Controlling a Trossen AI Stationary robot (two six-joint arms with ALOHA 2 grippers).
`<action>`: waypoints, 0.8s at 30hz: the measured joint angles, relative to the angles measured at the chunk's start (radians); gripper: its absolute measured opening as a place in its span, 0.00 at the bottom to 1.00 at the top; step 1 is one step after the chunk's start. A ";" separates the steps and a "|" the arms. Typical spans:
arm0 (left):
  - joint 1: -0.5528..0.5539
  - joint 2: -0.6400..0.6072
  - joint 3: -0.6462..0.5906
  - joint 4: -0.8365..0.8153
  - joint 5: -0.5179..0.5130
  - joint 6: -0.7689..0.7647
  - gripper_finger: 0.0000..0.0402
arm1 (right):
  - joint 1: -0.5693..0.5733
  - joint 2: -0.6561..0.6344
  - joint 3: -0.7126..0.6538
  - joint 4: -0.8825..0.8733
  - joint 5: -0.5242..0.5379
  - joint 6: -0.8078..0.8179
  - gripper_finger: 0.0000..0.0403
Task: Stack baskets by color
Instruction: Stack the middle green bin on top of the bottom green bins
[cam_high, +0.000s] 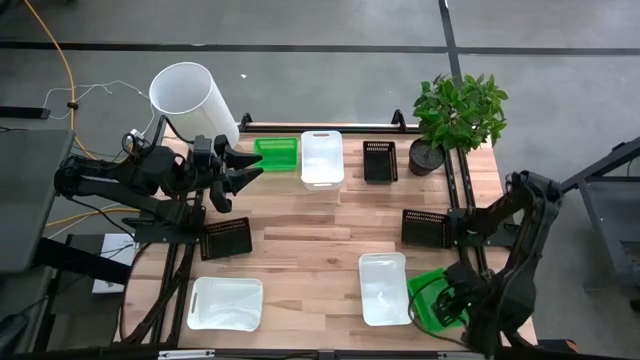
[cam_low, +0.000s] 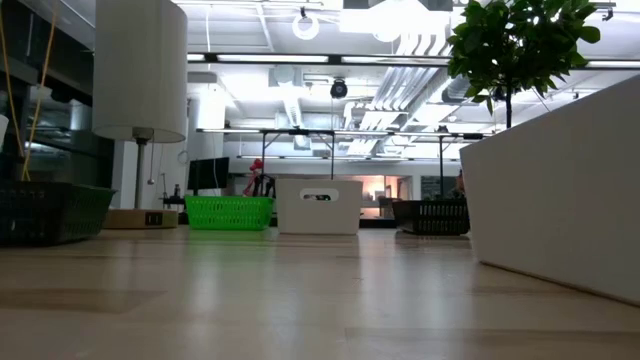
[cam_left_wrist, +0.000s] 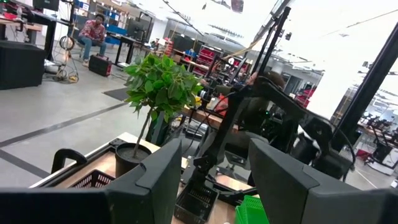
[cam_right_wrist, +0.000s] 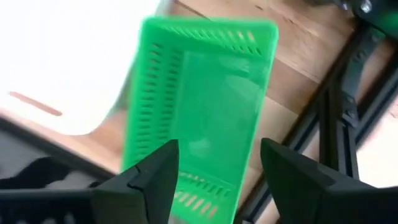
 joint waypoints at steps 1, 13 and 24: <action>0.000 0.000 0.000 0.000 0.000 0.000 0.44 | 0.002 -0.023 0.000 0.000 0.026 -0.003 0.53; 0.000 0.000 0.000 0.000 0.000 0.000 0.44 | 0.009 -0.241 -0.259 0.319 0.049 -0.276 0.04; 0.000 0.000 0.000 0.000 0.000 -0.001 0.44 | 0.114 -0.516 -0.557 0.593 0.167 -0.498 0.00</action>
